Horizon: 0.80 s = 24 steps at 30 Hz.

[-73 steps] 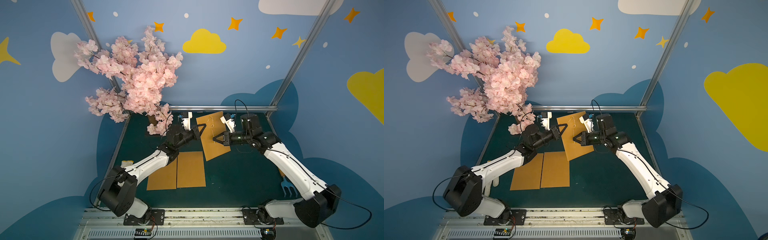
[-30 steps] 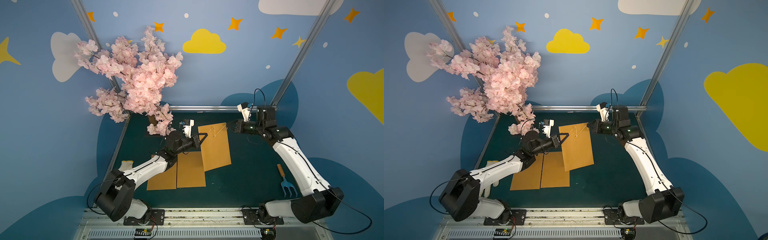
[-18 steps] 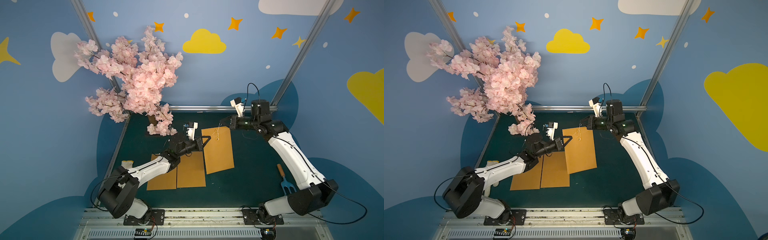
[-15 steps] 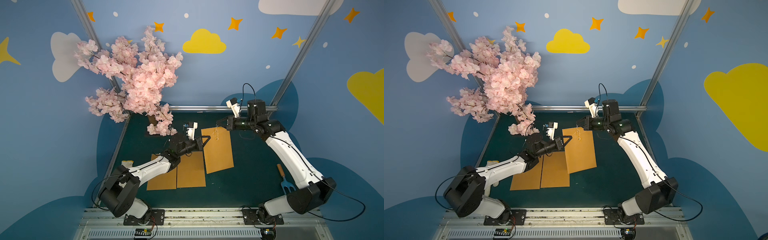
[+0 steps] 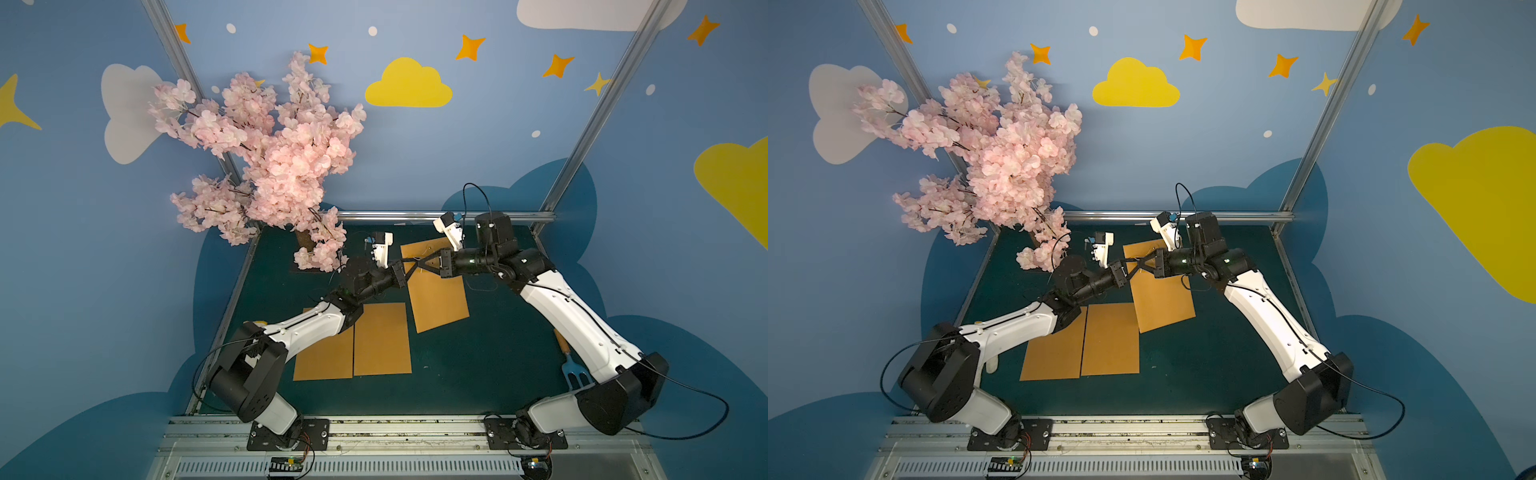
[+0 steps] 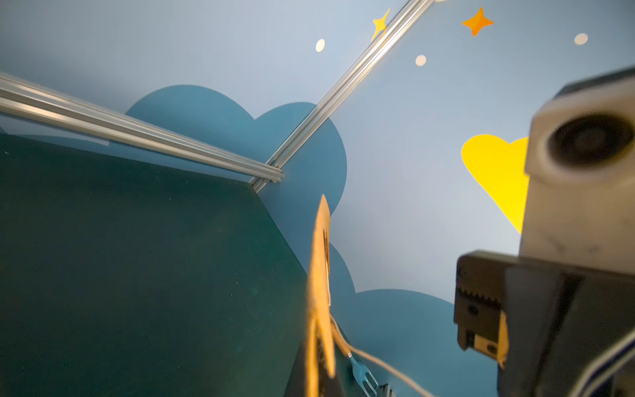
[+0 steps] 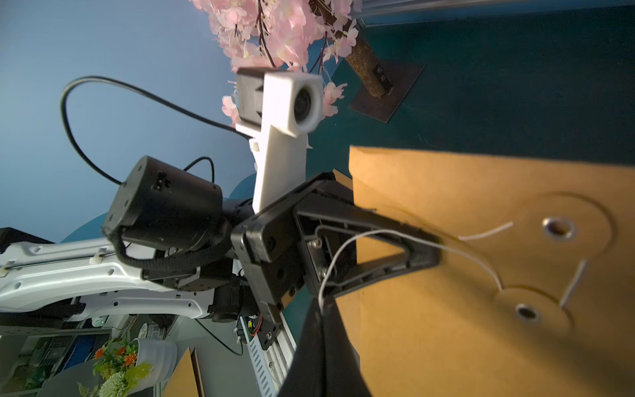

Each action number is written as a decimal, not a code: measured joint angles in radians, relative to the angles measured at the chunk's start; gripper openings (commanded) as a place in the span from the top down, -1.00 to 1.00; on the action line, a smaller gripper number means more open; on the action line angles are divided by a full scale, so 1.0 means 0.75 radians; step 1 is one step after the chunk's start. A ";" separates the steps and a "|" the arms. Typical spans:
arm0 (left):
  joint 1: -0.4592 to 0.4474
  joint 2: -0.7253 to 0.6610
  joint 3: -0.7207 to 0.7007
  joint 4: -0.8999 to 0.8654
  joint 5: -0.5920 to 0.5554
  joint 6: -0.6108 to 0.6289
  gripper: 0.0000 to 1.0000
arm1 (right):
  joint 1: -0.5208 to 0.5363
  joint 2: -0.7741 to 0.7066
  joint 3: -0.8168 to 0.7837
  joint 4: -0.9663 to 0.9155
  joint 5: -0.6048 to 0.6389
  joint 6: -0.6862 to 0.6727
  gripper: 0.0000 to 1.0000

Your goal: Open the file bag

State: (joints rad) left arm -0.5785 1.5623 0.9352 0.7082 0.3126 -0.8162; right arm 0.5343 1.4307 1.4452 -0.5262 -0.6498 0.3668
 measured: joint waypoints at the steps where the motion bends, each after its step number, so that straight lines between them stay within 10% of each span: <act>1: 0.007 0.004 0.007 0.005 -0.002 -0.006 0.95 | 0.004 -0.010 -0.022 0.007 0.002 0.005 1.00; 24: 0.117 -0.004 0.035 0.085 -0.059 -0.113 0.95 | 0.006 -0.211 -0.341 0.064 0.086 0.054 1.00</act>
State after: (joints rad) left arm -0.4904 1.5593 0.9611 0.7723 0.2684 -0.9012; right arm 0.5385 1.2728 1.1893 -0.4786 -0.5854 0.4072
